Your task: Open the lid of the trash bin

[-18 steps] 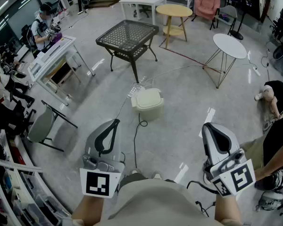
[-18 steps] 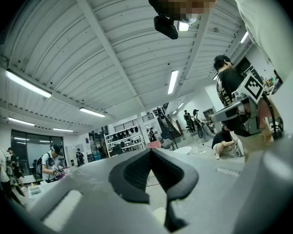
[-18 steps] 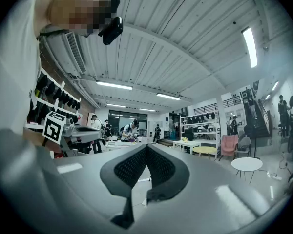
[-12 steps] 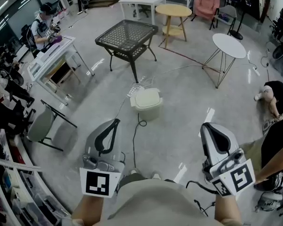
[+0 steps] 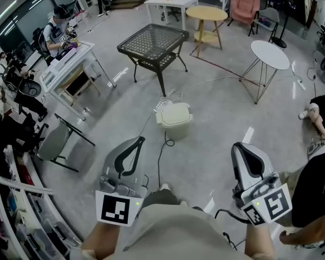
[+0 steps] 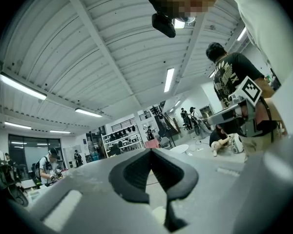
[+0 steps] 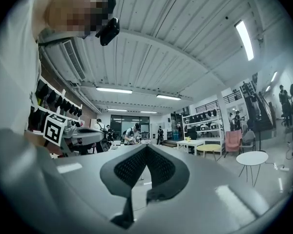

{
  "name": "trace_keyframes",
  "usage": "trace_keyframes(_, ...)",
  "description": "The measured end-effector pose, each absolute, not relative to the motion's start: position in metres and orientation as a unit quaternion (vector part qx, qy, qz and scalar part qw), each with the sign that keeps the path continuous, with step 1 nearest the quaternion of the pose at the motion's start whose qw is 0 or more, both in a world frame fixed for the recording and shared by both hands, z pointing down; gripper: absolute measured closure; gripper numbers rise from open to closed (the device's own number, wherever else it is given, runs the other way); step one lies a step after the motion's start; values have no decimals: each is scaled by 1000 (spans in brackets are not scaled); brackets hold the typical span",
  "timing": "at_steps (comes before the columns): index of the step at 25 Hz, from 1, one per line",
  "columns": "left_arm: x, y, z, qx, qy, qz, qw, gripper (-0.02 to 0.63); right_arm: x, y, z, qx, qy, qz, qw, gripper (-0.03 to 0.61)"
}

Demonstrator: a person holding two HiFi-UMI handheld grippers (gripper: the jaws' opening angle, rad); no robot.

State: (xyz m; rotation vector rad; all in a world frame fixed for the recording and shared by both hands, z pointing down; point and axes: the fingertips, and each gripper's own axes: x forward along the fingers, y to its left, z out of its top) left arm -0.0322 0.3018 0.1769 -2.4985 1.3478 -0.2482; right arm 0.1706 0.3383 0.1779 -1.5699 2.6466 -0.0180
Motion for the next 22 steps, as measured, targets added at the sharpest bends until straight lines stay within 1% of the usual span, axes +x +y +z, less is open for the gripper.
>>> trace_keyframes(5, -30, 297, 176, -868, 465, -87, 151, 612, 169, 332, 185, -508, 860, -15, 35, 575)
trace_keyframes(11, -32, 280, 191, -872, 462, -88, 136, 612, 165, 314, 199, -510, 860, -20, 23, 575)
trace_keyframes(18, -52, 219, 205, -874, 463, -82, 125, 612, 147, 258, 214, -512, 859, -28, 1, 575)
trace_keyframes(22, -67, 168, 215, -872, 467, -92, 115, 612, 137, 207, 221, -513, 858, -39, -10, 575)
